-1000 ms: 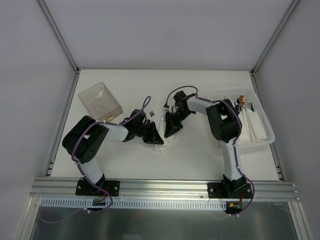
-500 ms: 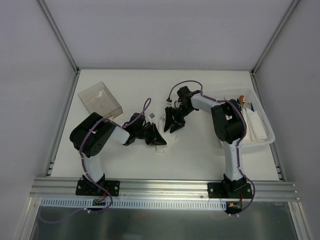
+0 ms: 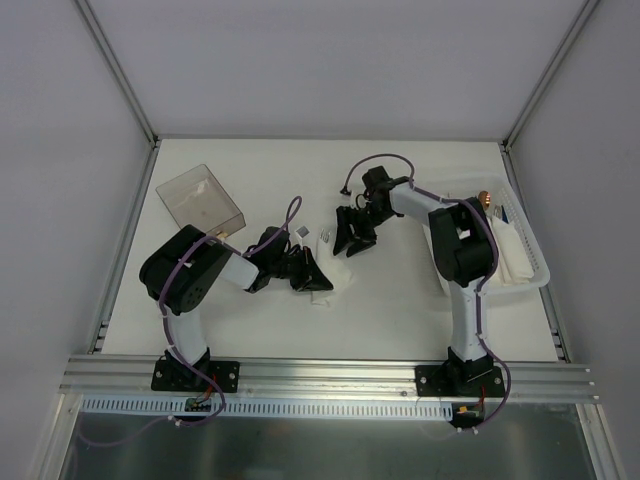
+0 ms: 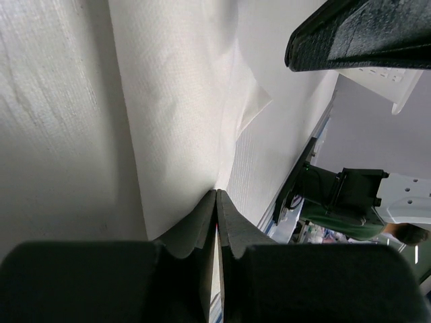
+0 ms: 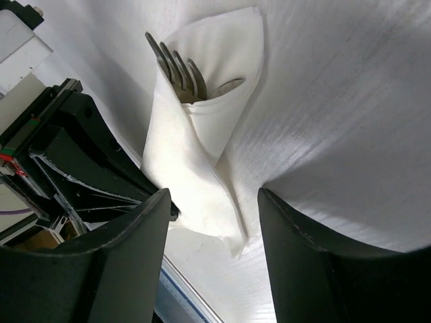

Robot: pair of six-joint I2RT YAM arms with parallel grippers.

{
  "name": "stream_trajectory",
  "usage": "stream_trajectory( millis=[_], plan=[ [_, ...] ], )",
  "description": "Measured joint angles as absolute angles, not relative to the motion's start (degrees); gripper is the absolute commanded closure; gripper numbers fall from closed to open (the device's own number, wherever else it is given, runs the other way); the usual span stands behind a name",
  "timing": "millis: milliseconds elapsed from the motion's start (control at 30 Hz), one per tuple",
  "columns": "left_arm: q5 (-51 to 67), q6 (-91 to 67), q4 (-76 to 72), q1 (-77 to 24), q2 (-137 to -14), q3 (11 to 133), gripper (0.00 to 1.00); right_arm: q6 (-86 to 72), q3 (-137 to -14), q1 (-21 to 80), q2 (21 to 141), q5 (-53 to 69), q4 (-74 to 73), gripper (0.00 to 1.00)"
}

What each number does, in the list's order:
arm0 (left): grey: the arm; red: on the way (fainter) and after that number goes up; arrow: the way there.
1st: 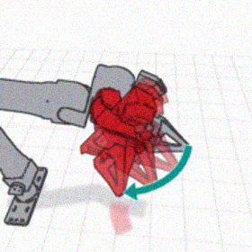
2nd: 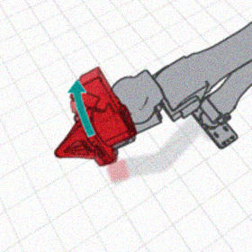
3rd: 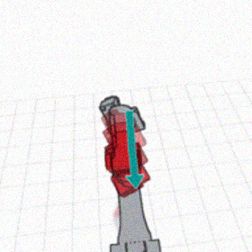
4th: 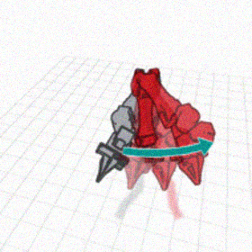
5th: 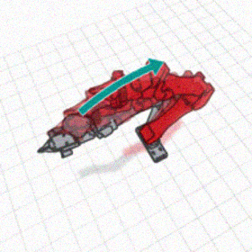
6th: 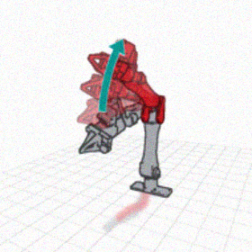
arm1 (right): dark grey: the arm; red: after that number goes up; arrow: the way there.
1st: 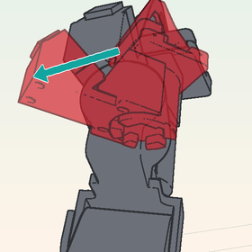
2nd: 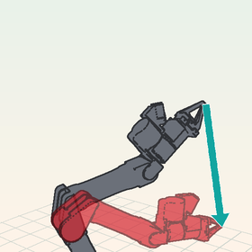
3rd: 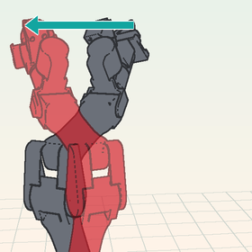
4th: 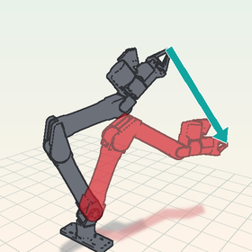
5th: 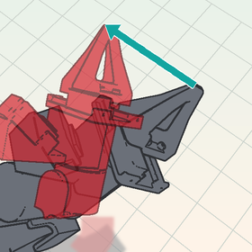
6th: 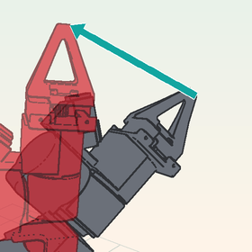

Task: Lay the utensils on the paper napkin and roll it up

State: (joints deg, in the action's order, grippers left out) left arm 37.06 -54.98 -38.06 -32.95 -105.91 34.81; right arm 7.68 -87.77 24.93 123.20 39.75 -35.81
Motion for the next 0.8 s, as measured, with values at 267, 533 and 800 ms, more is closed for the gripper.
stream_trajectory(
  millis=[267,533,800],
  plan=[
    [37.08,-54.96,-38.06,-32.88,-105.91,34.79,0.96,7.6,-88.84,27.27,123.2,36.23,-35.31,0.43],
    [37.19,-54.94,-38.06,-32.73,-105.91,34.7,0.96,6.81,-90.41,30.98,123.24,29.45,-35.0,0.54],
    [37.47,-54.92,-38.22,-32.36,-105.62,34.13,0.96,4.95,-94.3,32.12,125.38,25.65,-36.95,0.64]
  ],
)
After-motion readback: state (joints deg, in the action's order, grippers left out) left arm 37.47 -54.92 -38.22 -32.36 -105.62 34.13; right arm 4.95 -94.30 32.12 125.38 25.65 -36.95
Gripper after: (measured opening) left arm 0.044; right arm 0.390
